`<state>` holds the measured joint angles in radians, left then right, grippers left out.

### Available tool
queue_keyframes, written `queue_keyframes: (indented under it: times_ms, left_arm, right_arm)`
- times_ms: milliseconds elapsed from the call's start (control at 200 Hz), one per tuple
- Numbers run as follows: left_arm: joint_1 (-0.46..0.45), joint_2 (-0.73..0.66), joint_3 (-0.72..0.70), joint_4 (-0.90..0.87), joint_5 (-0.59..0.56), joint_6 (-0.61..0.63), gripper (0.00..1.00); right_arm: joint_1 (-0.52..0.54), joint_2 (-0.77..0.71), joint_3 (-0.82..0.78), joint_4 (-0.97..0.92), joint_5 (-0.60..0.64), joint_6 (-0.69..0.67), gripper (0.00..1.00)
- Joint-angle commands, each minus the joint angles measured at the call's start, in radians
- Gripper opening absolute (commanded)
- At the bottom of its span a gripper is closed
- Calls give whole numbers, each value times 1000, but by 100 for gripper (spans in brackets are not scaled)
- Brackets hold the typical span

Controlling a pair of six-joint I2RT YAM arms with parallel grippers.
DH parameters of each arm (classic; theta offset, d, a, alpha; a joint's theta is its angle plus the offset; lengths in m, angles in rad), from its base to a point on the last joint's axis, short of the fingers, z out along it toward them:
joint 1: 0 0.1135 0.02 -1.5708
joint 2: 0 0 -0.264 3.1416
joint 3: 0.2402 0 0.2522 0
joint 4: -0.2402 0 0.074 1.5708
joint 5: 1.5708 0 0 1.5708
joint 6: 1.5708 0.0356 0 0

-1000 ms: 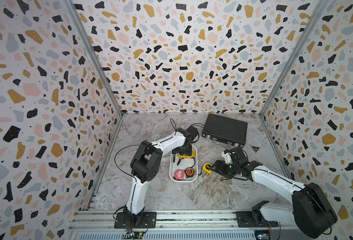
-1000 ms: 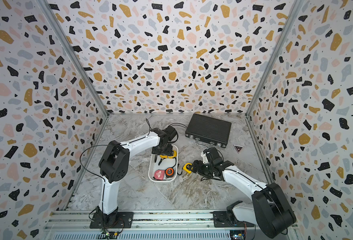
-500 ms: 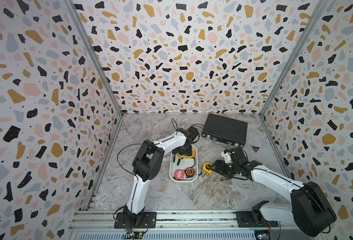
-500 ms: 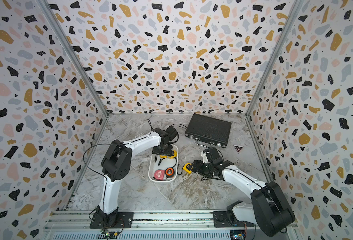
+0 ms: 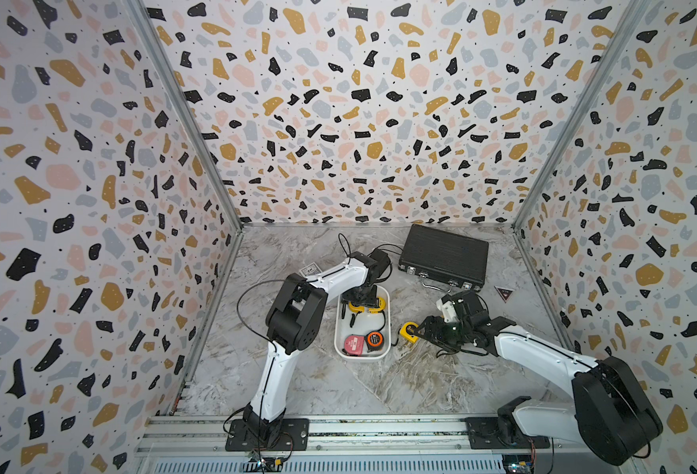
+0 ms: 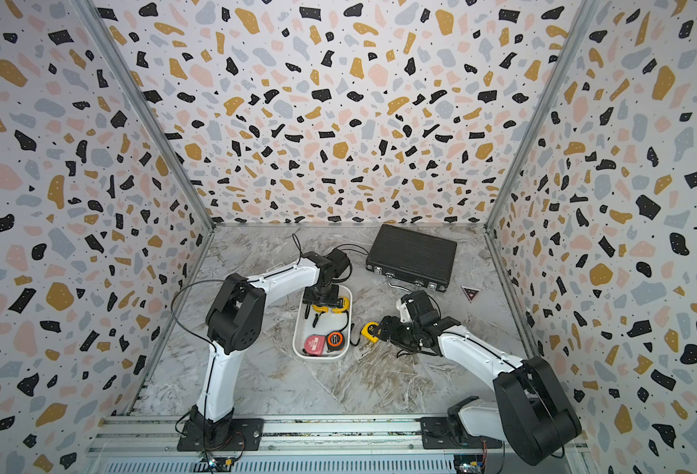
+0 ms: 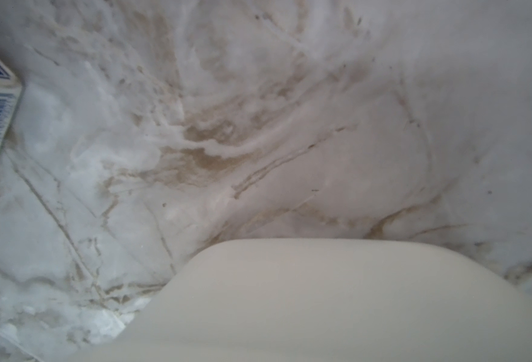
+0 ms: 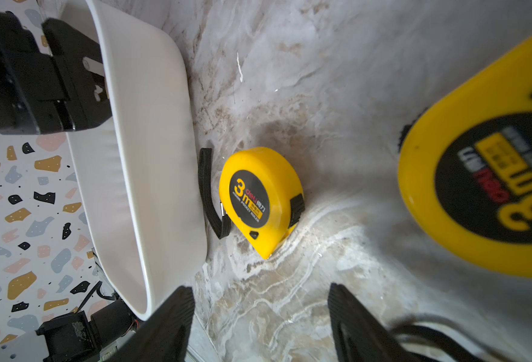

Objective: Take the tape measure out of the storage box
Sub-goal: Pick up the tape measure from the storage box.

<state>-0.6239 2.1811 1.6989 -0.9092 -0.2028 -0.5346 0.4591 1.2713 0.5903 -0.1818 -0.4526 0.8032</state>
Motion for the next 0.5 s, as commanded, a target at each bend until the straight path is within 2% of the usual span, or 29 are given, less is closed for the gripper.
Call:
queue_keyframes:
  times_ms: [0,270,360,496]
  left_arm:
    - [7,2,22,-20,17,-1,51]
    - [6,-123,-57,-2,69,-83,8]
    - [0,-197,-88,-2,75,-119,2]
    - [-23,-315,-134,11,99,-194,0]
  right_arm:
    - [-4,0,31,2,-1,-8,72]
    - [-4,-18,41,3,-15,-13,72]
    - [-4,-28,42,8,-24,-15,72]
    - [-4,-50,40,36,-39,-12,72]
